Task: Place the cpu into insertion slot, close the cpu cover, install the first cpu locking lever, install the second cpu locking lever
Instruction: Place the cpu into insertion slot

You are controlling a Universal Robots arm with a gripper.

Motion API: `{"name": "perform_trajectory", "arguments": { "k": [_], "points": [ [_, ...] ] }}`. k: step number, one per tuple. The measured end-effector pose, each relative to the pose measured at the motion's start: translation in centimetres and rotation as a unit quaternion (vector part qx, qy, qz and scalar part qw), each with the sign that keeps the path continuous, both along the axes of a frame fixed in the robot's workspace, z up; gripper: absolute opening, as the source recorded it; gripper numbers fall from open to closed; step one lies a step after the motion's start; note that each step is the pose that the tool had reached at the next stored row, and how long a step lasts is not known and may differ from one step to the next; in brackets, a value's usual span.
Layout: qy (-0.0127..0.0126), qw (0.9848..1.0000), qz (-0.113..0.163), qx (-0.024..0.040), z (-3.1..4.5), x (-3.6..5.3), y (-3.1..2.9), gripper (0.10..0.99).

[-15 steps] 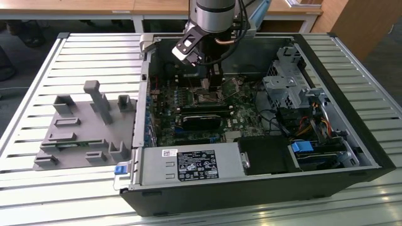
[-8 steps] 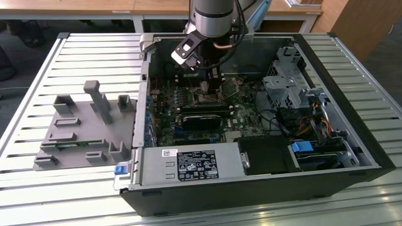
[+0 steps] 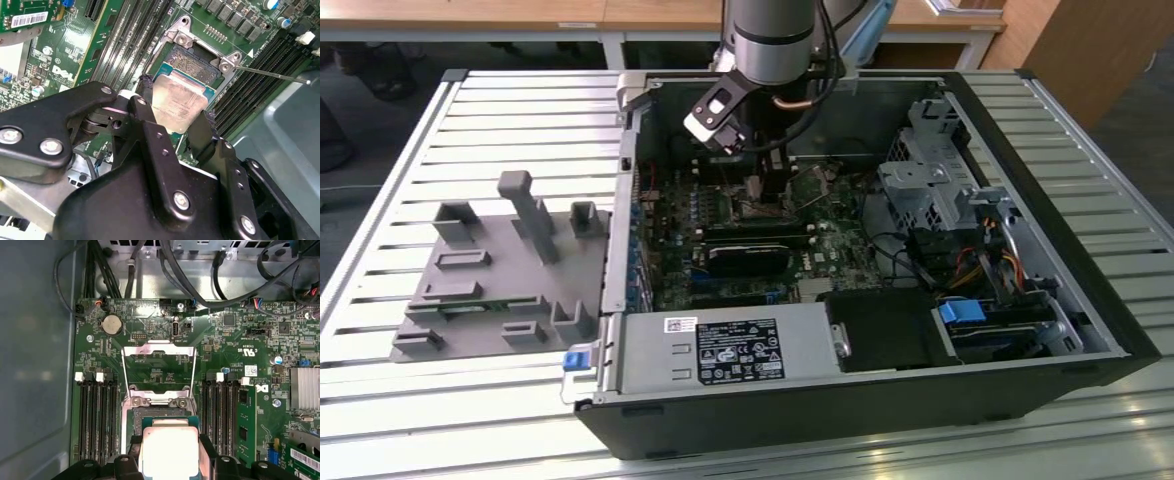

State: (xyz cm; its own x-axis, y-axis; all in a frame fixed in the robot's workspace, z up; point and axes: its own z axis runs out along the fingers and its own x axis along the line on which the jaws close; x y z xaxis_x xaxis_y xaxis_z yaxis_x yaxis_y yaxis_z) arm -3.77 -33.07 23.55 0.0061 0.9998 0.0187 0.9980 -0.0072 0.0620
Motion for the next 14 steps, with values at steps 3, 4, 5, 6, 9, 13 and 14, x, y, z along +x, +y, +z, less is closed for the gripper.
{"name": "perform_trajectory", "arguments": {
  "k": [3, 4, 5, 6, 9, 13, 14],
  "points": [
    [0.0, 1.0, 0.0, 0.0, -0.23, 0.0, 0.01, 0.529],
    [0.0, 1.0, 0.0, 0.0, -0.31, 0.0, 0.01, 0.529],
    [0.0, 1.0, 0.0, 0.0, -0.4, -0.01, 0.01, 0.529],
    [0.0, 1.0, 0.0, -0.0001, -0.49, -0.02, 0.01, 0.529],
    [0.0, 1.0, 0.0, 0.0, -0.78, -0.03, 0.04, 0.529],
    [0.0, 1.0, 0.0, 0.0, -1.17, -0.12, 0.11, 0.529],
    [0.0, 1.0, 0.0, -0.0001, -1.27, -0.18, 0.12, 0.529]
  ]
}}
